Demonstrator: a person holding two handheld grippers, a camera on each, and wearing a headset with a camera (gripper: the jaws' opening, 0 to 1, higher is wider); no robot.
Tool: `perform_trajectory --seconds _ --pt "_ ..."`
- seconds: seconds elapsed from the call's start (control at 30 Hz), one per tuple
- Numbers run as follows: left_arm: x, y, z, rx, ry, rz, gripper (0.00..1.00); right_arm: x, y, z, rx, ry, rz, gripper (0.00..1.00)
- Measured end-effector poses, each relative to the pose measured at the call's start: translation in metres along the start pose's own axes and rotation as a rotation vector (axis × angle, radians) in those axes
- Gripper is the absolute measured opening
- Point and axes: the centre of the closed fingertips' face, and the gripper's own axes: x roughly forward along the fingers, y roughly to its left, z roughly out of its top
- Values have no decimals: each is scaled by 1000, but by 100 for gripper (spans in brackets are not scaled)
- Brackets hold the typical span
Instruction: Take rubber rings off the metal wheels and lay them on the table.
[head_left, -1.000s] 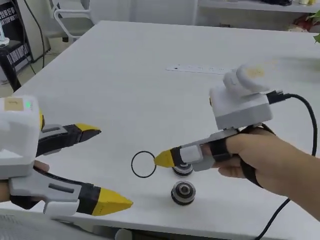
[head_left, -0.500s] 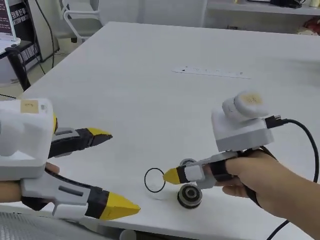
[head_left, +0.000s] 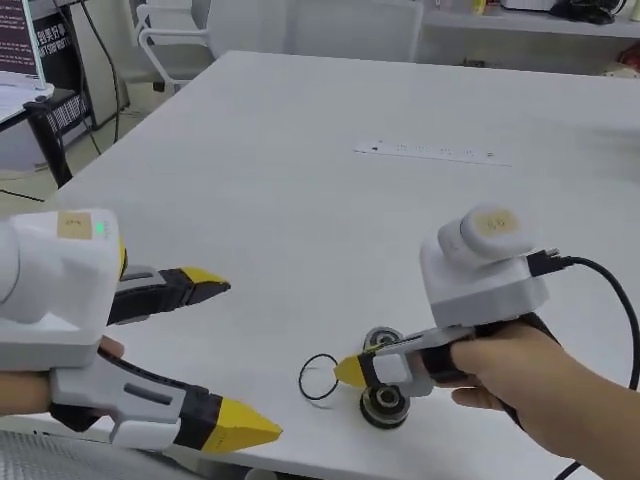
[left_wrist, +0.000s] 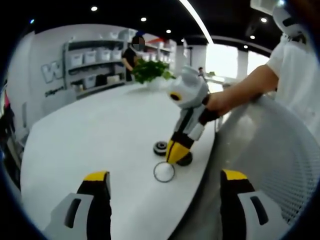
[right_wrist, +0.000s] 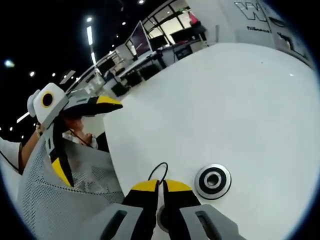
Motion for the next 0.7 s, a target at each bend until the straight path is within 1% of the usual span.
perform_trajectory --seconds 0.13,0.37,0.5,0.57,0.63,0.67,0.7 --pt "0 1 1 2 -4 6 91 -1 -1 1 -10 -3 -6 5" --pt "0 0 -1 0 9 2 90 -2 -4 -2 -26 13 -15 8" --pt "0 0 -1 -1 9 5 90 -1 -4 -3 -67 24 -31 11" --pt "0 0 -1 -2 7 5 90 0 -2 -1 -71 14 -21 14" --pt "0 0 -1 -5 4 5 89 1 3 0 -59 9 6 17" --pt "0 0 0 -6 2 6 89 1 4 0 -64 9 6 18" --pt "0 0 0 -8 1 7 89 1 5 0 -85 14 0 18"
